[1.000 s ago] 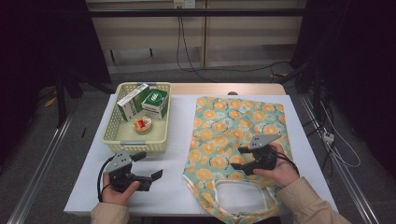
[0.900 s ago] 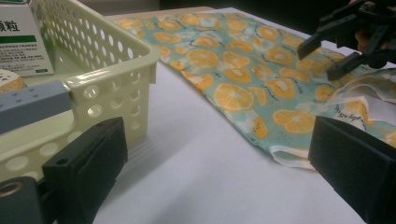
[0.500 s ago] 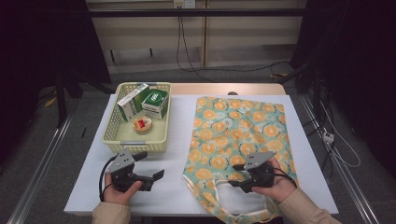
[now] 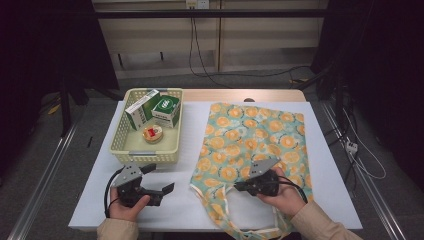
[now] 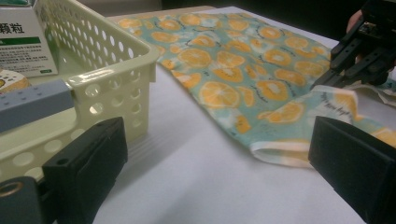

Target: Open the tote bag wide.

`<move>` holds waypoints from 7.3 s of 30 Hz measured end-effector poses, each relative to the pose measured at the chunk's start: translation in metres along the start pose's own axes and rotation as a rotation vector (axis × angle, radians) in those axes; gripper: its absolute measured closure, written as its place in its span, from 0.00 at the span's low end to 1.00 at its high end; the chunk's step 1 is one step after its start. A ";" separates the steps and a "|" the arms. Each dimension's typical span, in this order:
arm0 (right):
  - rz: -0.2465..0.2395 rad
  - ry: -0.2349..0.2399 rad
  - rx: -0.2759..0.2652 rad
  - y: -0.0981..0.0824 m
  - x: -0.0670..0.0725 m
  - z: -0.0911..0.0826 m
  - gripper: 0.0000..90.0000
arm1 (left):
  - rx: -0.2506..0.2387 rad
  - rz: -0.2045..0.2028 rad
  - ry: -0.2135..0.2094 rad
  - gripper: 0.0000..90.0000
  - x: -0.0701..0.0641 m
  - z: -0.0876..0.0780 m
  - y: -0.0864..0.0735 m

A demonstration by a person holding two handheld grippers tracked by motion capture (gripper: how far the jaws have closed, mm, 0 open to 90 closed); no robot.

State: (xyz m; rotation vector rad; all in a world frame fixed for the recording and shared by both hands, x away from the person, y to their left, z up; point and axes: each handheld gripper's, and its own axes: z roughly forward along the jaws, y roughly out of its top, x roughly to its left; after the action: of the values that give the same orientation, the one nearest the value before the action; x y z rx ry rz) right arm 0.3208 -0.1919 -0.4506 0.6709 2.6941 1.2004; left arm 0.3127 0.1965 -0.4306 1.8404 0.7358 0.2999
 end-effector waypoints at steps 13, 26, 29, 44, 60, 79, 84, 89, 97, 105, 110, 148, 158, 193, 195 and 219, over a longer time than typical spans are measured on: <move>0.082 -0.032 -0.027 0.043 -0.020 0.041 1.00 | -0.011 -0.012 0.007 0.05 0.002 -0.004 0.000; 0.115 -0.127 -0.008 0.047 -0.035 0.050 1.00 | -0.008 -0.015 0.003 0.05 0.002 -0.002 0.000; 0.136 -0.146 -0.016 0.045 -0.041 0.048 1.00 | -0.005 -0.004 0.001 0.05 0.002 -0.002 0.001; 0.178 -0.220 -0.021 0.041 -0.062 0.042 1.00 | -0.003 -0.012 0.001 0.05 0.002 -0.001 0.000; 0.162 -0.143 -0.041 0.050 -0.046 0.039 0.58 | -0.006 -0.011 0.005 0.05 0.004 -0.004 -0.001; 0.124 -0.019 -0.128 0.025 -0.003 -0.003 0.26 | -0.014 -0.027 0.014 0.05 0.008 -0.004 0.000; 0.113 0.042 -0.143 0.031 0.011 -0.001 0.37 | -0.008 -0.019 0.002 0.05 0.008 0.000 0.001; 0.079 0.089 -0.148 0.038 0.029 -0.001 0.46 | -0.006 -0.021 -0.001 0.05 0.009 0.003 0.001; 0.011 0.200 -0.076 0.043 0.060 0.023 0.53 | 0.000 -0.021 -0.007 0.05 0.008 0.005 0.001; 0.039 0.177 -0.078 0.041 0.043 0.020 0.98 | 0.000 -0.016 -0.004 0.05 0.008 0.004 0.001; 0.092 0.133 -0.152 0.042 0.018 -0.003 0.99 | -0.001 -0.022 -0.001 0.05 0.008 0.003 0.001; 0.345 -0.214 -0.094 0.019 -0.149 -0.013 0.77 | -0.007 -0.027 0.003 0.05 0.011 -0.003 -0.002; 0.242 -0.179 -0.093 0.034 -0.117 -0.026 0.53 | -0.007 -0.027 0.006 0.05 0.010 -0.003 -0.001; 0.117 -0.091 0.012 0.005 -0.051 0.006 1.00 | 0.005 -0.019 -0.003 0.05 0.009 0.001 -0.002; 0.119 -0.090 0.003 0.007 -0.051 0.004 1.00 | 0.003 -0.021 -0.002 0.05 0.010 0.000 -0.002; 0.261 -0.077 -0.096 0.031 -0.096 -0.034 1.00 | -0.008 -0.032 0.001 0.05 0.011 -0.002 -0.001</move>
State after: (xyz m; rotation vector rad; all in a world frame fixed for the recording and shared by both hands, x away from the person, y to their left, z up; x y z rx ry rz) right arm 0.4078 -0.2391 -0.4118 1.0564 2.5255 1.3204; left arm 0.3196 0.2045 -0.4328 1.8194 0.7630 0.2825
